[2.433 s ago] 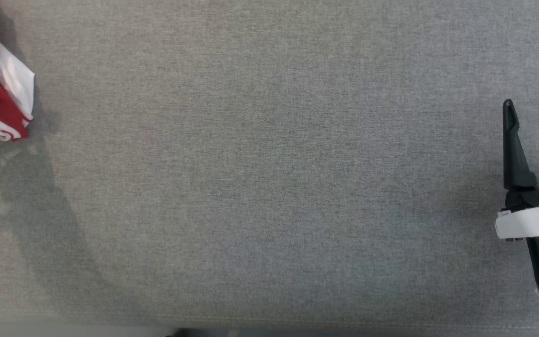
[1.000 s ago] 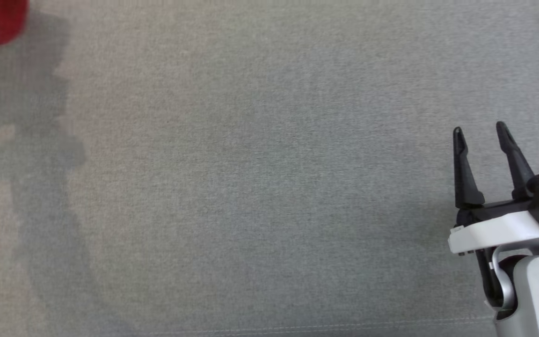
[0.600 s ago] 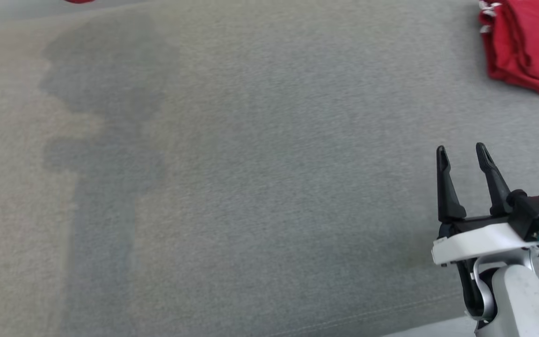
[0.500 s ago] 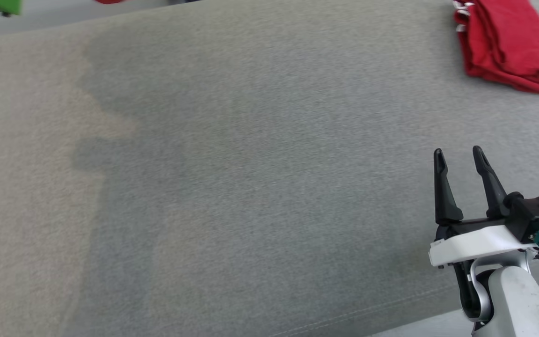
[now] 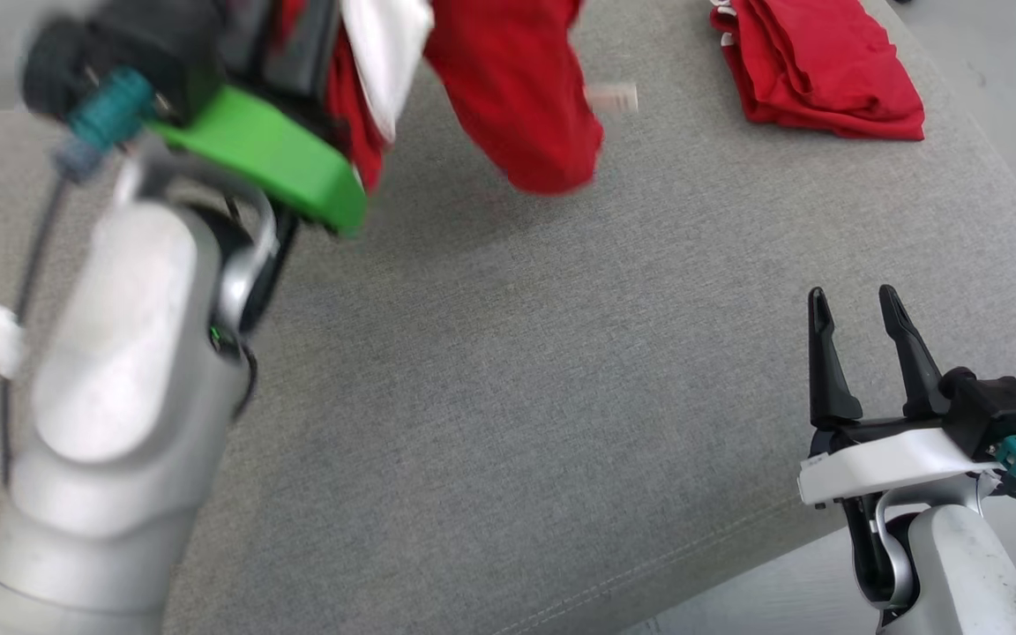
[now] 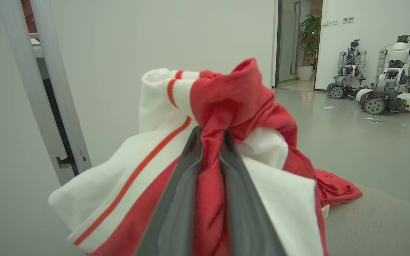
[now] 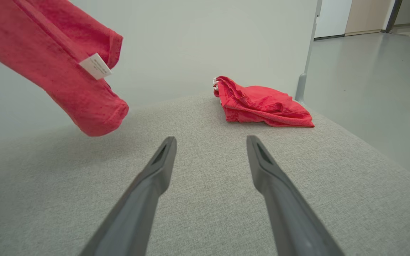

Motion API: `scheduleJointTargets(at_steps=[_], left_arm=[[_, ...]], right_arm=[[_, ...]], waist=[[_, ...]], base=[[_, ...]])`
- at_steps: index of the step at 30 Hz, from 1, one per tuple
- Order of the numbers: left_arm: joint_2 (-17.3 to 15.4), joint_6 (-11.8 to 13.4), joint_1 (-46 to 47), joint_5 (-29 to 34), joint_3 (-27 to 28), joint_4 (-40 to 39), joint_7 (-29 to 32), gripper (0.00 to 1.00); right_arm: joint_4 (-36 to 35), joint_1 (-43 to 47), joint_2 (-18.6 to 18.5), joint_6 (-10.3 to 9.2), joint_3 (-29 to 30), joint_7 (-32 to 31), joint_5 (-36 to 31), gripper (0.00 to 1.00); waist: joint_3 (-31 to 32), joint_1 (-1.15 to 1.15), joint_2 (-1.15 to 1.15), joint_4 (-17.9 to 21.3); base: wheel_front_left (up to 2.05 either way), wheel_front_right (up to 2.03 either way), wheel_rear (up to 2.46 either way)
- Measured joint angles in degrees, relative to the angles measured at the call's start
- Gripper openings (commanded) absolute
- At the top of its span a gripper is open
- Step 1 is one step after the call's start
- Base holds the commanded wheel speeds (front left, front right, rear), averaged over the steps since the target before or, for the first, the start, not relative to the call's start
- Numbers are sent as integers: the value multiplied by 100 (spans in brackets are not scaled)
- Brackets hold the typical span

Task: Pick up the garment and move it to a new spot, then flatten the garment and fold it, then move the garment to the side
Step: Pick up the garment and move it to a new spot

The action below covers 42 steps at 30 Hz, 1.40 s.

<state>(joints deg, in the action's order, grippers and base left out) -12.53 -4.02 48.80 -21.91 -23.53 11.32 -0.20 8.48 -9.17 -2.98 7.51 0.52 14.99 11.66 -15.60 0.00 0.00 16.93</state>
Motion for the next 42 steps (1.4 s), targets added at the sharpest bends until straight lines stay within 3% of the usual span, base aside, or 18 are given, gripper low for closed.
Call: scheduleJointTargets(at_steps=[11, 12, 13, 14, 22, 42], left_arm=[[70, 110, -1855, -219, -294, 1057, -513, 0], [69, 110, -1939, -214, -323, 1172, -555, 7], [87, 131, -1996, -215, -320, 1272, -647, 45], [101, 152, -2017, -219, -314, 1340, -709, 100], [267, 172, -2038, -299, -170, 1411, -1314, 100], [-202, 755, -3655, 3, 1105, -2, -1484, 100]], right_arm=[[56, -38, 10, 0, -149, 2, 102, 100], [76, -38, 8, 0, -165, 2, 100, 100], [97, -34, 9, 0, -187, 3, 89, 100], [111, -30, 10, 0, -203, 3, 86, 100], [190, 46, 14, 0, -215, 5, 12, 100], [134, 426, 14, 0, -156, 5, -147, 100]], waist=[[-80, 0, 0, -197], [-73, 0, 0, -235], [-61, 0, 0, -276], [-48, 0, 0, -307], [288, 0, 0, -560], [1179, 0, 0, -1538]], base=[[0, 0, 0], [0, 0, 0], [0, 0, 0], [0, 0, 0], [0, 0, 0], [0, 0, 0]])
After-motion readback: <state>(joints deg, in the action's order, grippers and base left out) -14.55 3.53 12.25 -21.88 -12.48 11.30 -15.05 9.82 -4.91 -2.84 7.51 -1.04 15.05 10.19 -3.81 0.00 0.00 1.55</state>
